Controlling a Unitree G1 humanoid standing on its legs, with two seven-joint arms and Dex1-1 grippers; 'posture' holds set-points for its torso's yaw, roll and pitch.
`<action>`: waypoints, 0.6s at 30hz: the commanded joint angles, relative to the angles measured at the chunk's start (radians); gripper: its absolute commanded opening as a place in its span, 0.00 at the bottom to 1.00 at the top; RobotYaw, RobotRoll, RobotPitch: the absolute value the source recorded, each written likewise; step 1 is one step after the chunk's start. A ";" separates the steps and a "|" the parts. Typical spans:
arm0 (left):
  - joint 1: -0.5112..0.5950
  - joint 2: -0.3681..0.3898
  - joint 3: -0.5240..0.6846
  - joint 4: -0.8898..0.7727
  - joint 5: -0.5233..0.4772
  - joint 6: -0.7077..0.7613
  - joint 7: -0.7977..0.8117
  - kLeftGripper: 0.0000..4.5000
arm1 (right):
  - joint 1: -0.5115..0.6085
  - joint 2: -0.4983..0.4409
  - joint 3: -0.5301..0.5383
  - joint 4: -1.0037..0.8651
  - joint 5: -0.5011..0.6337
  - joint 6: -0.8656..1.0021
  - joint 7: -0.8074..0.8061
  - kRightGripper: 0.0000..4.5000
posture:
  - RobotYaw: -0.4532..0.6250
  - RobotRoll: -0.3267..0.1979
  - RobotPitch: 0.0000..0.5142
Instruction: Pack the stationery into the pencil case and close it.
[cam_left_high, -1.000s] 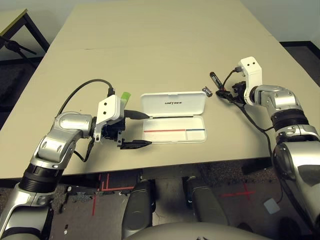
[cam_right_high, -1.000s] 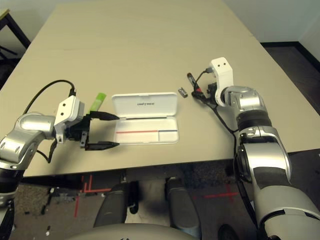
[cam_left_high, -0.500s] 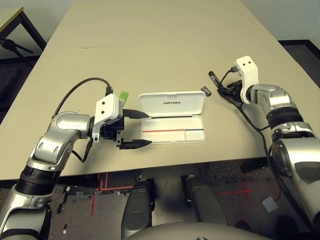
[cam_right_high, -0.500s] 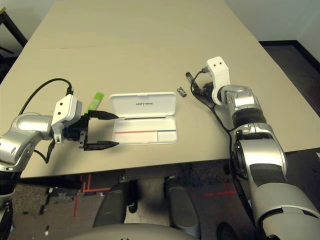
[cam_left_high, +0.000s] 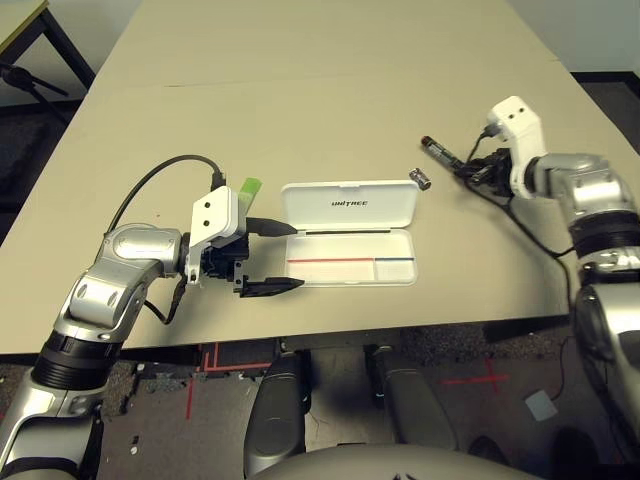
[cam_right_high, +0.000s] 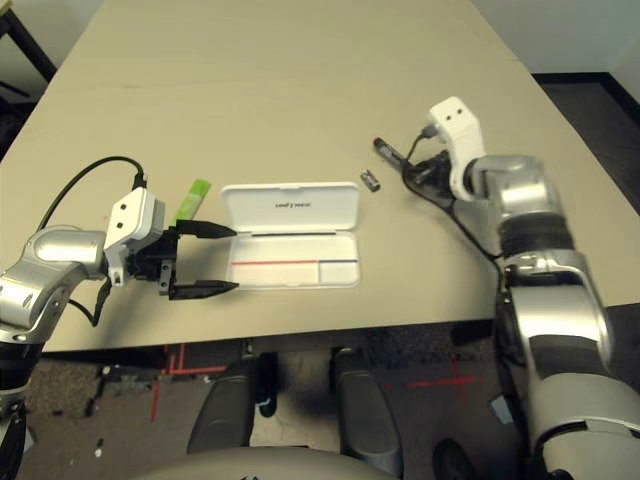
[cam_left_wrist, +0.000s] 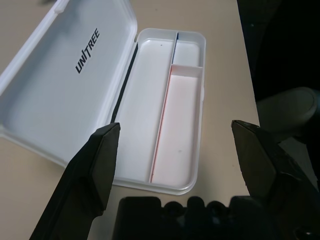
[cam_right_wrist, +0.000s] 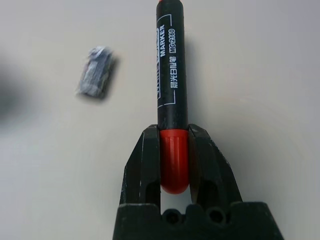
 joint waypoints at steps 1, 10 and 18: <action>0.001 0.004 -0.007 0.023 0.006 -0.020 -0.009 1.00 | 0.044 -0.075 0.029 -0.121 0.043 0.007 0.167 0.11 | 0.40 0.62 0.38; -0.001 0.007 -0.009 0.033 0.007 -0.033 -0.008 1.00 | 0.127 -0.213 0.103 -0.351 0.156 0.031 0.509 0.11 | 0.41 0.62 0.37; 0.011 0.014 0.002 0.007 0.003 -0.018 0.010 1.00 | 0.115 -0.249 0.218 -0.422 0.228 0.003 0.524 0.11 | 0.44 0.62 0.36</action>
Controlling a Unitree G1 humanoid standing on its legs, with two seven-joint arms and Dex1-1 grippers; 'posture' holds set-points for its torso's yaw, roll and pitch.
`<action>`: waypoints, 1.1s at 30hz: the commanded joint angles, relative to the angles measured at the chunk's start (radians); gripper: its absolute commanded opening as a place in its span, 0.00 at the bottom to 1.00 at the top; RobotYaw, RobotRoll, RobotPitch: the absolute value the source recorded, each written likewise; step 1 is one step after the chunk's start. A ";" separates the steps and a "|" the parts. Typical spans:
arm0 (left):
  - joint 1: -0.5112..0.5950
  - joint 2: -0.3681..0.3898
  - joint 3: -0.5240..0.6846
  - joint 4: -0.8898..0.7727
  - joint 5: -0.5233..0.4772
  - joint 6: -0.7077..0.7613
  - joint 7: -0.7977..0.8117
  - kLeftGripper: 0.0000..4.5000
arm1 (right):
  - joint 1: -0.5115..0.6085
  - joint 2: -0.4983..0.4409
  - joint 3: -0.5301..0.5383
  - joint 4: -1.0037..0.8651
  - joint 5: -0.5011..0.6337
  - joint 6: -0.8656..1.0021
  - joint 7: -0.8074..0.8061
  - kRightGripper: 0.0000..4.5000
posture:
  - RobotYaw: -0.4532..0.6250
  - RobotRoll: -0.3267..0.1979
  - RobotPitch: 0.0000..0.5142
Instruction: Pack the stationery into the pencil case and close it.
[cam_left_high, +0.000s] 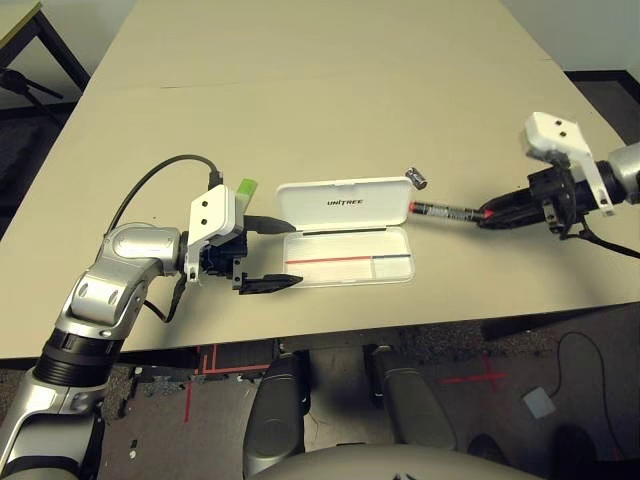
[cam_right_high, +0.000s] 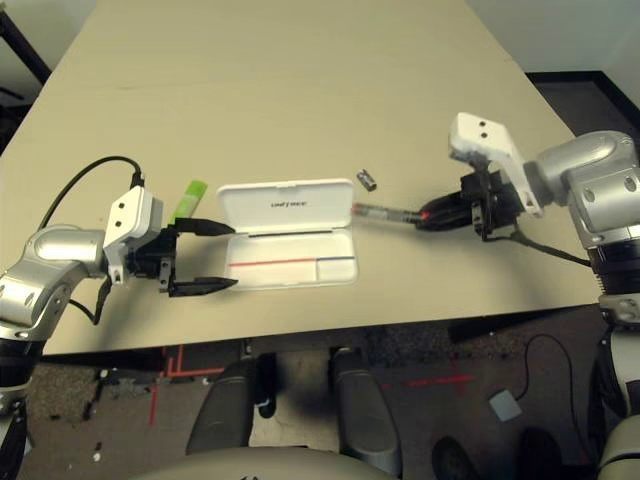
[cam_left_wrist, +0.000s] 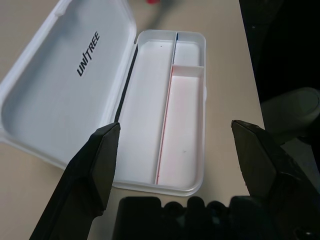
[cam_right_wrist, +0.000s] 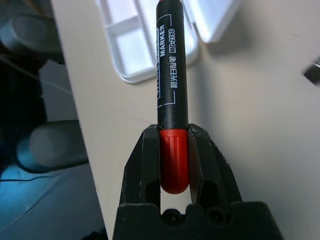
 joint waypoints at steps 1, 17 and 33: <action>0.014 0.016 0.003 -0.026 0.002 0.010 0.010 1.00 | -0.023 -0.021 0.057 -0.014 0.034 -0.025 0.009 0.11 | 0.44 0.62 0.35; 0.012 0.023 0.004 -0.017 0.006 0.003 0.019 1.00 | -0.085 0.187 0.127 -0.015 -0.009 -0.047 -0.059 0.11 | 0.45 0.62 0.32; 0.022 0.048 0.025 -0.003 0.004 0.001 0.025 1.00 | -0.038 0.406 0.183 -0.007 -0.177 -0.214 -0.242 0.11 | 0.47 0.62 0.33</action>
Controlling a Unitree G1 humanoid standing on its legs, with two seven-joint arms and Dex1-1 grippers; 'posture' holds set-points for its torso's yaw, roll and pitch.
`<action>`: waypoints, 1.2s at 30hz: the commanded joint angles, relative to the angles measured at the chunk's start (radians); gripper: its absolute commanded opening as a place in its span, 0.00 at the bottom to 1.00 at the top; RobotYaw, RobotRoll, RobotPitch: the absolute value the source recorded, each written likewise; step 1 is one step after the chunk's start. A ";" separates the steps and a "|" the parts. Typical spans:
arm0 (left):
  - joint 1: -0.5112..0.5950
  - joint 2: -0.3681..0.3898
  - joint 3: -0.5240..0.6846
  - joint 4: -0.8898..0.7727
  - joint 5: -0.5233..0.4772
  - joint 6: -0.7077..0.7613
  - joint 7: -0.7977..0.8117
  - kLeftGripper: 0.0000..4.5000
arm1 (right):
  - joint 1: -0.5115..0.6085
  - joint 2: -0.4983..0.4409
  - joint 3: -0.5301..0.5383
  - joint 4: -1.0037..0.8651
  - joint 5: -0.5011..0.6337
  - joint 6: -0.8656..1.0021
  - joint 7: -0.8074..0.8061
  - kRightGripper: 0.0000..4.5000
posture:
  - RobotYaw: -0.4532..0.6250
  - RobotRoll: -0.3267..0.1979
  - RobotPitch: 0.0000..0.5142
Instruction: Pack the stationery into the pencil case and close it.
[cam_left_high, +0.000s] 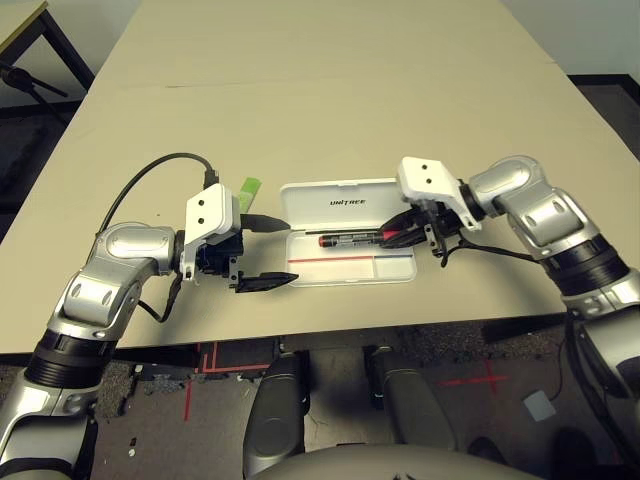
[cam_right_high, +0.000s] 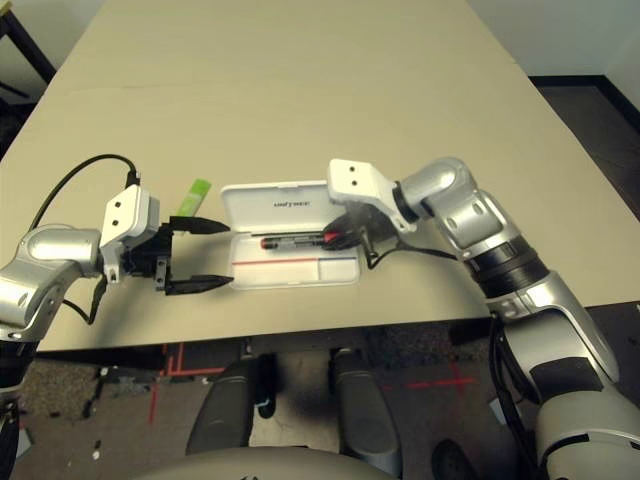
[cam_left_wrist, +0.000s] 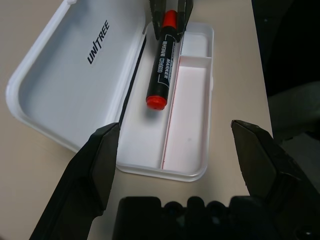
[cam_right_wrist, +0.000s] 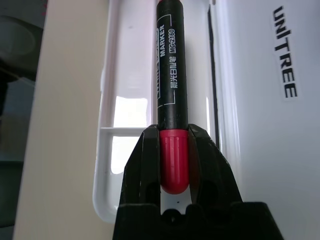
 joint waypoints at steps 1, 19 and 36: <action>0.018 0.016 0.020 0.003 0.005 -0.001 0.007 1.00 | 0.013 0.012 0.011 0.003 -0.025 -0.031 -0.016 0.11 | 0.47 0.62 0.33; -0.058 -0.069 0.151 0.130 -0.022 0.096 0.213 1.00 | 0.072 -0.148 -0.136 -0.020 0.175 0.064 0.184 0.99 | 0.45 0.62 0.34; -0.167 -0.122 0.112 0.324 0.160 0.230 0.558 1.00 | 0.082 -0.377 -0.257 0.239 0.363 -0.101 0.239 0.99 | 0.39 0.62 0.32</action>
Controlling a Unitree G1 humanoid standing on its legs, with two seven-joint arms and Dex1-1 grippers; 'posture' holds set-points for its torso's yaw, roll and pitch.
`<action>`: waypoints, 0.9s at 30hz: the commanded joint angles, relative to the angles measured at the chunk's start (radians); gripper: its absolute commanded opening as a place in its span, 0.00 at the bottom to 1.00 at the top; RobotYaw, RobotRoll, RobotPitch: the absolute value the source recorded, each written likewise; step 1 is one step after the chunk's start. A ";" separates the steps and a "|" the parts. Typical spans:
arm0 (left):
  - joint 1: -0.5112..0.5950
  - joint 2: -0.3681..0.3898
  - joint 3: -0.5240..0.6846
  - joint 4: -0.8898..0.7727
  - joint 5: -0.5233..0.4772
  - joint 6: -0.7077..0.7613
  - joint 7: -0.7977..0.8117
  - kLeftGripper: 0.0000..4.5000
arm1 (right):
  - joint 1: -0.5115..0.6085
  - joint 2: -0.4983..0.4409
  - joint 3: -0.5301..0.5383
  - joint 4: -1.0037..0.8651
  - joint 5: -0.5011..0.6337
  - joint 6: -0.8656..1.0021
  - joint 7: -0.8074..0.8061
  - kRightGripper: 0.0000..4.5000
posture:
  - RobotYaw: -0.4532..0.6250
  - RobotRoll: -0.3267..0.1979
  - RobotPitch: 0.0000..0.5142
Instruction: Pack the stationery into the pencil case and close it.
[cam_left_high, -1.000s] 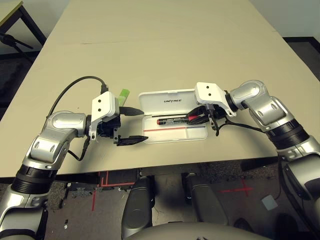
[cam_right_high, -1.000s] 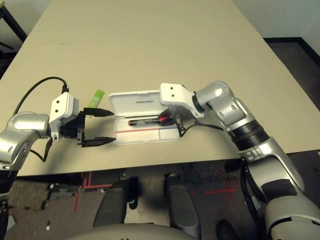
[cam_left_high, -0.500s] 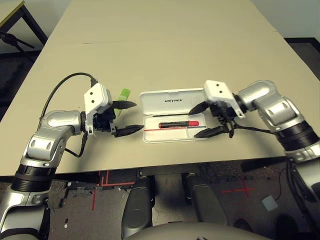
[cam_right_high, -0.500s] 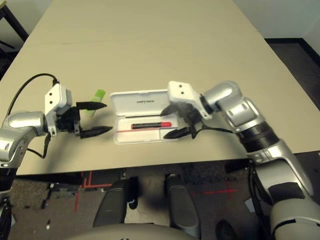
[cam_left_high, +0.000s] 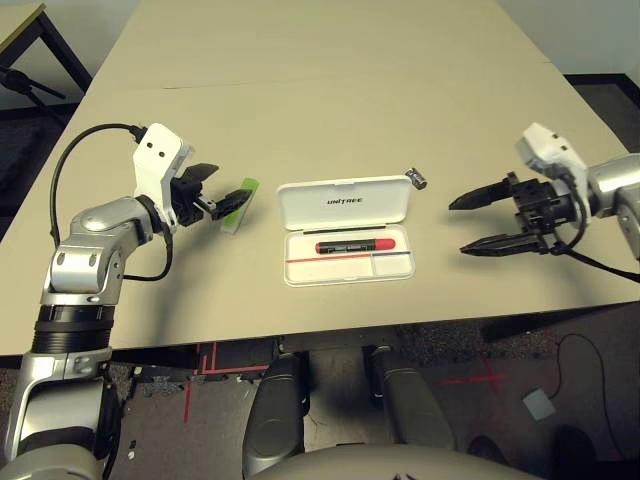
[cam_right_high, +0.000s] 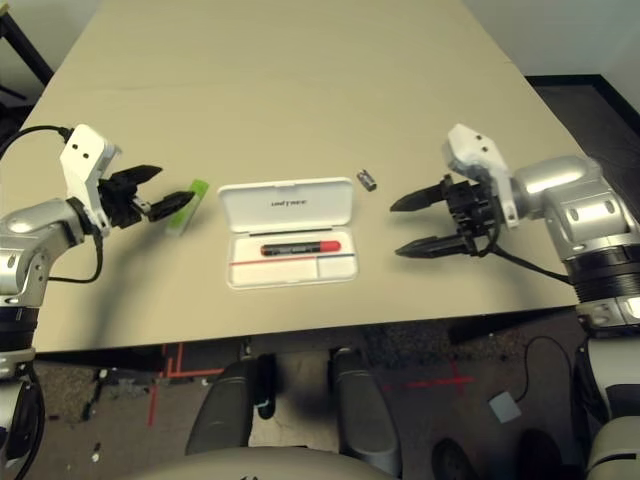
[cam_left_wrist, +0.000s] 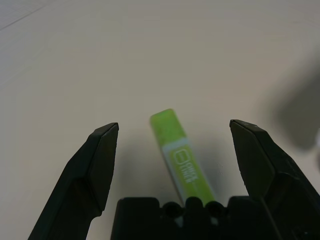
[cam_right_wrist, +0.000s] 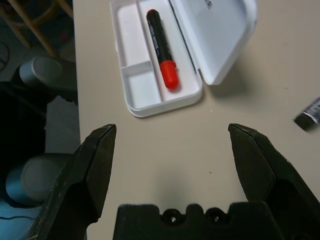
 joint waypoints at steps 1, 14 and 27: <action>-0.005 -0.022 -0.041 0.056 0.053 0.025 0.037 1.00 | 0.003 -0.030 -0.019 -0.003 0.024 0.003 0.007 0.99 | 0.39 0.62 0.32; -0.073 -0.092 -0.098 0.229 0.145 0.010 0.098 0.96 | 0.090 -0.088 -0.077 -0.091 0.076 0.039 0.007 1.00 | 0.34 0.62 0.34; -0.062 -0.072 -0.129 0.227 0.157 0.062 0.054 0.25 | 0.076 -0.062 -0.091 -0.093 0.062 0.061 0.007 1.00 | 0.35 0.62 0.34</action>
